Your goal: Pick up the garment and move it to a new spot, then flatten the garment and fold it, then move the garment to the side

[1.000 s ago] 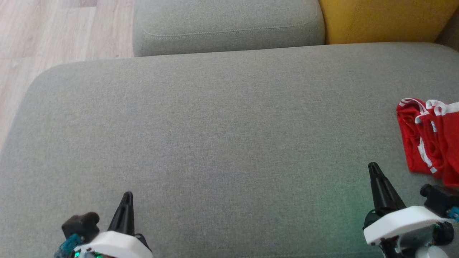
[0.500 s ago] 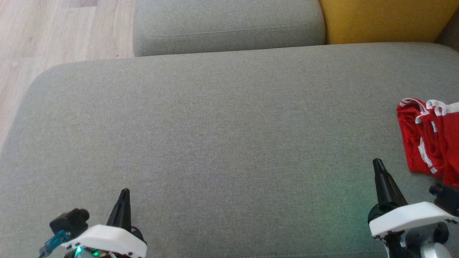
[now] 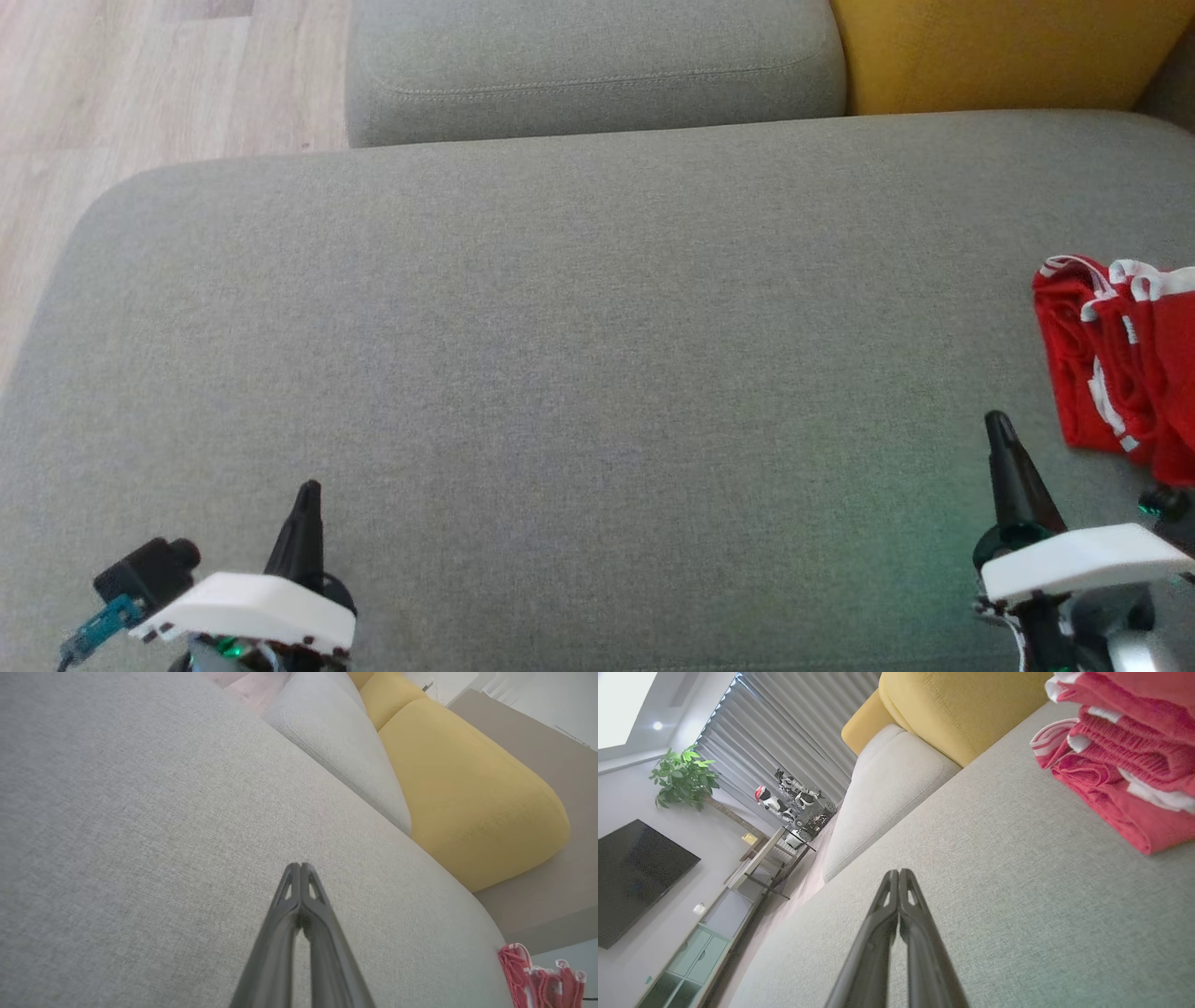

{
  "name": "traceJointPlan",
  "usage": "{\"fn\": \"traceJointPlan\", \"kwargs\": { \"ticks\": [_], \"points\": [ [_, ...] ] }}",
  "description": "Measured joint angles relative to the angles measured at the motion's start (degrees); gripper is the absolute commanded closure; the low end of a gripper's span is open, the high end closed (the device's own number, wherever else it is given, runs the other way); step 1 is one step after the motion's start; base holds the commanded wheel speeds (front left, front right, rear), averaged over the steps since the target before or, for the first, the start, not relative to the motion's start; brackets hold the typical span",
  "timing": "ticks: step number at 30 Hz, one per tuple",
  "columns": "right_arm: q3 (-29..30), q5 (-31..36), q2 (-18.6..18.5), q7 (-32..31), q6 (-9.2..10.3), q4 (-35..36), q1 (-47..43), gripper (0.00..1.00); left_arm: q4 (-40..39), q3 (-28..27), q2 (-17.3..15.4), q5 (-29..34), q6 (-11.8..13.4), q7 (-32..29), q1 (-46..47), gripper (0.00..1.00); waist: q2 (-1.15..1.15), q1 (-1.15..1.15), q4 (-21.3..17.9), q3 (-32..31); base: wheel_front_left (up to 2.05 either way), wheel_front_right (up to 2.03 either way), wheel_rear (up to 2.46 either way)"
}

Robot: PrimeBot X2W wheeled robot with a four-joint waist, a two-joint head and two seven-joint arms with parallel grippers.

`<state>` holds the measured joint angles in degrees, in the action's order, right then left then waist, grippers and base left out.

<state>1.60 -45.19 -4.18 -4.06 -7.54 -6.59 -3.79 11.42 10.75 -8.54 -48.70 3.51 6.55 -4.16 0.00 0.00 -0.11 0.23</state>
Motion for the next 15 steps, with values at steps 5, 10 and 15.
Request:
{"fn": "traceJointPlan", "kwargs": {
  "ticks": [5,10,15],
  "points": [
    [0.4,-3.4,0.0,0.0,0.00,-0.6,0.2,1.00,0.3,-0.6,0.2,-3.1,-0.6,-0.7,0.1,1.00,0.00,0.00,0.0,0.0,0.00,0.00,0.00],
    [0.6,-6.6,0.0,0.0,0.00,-1.2,1.2,1.00,0.7,-1.5,0.5,-6.3,-1.6,-1.5,0.7,1.00,0.00,0.00,0.0,0.0,0.00,0.00,0.00],
    [0.9,-10.0,0.0,0.0,0.00,-1.8,1.2,1.00,0.9,-2.4,0.9,-9.4,-2.4,-2.5,1.2,1.00,0.00,0.00,0.0,0.0,0.00,0.00,0.00]
  ]
}}
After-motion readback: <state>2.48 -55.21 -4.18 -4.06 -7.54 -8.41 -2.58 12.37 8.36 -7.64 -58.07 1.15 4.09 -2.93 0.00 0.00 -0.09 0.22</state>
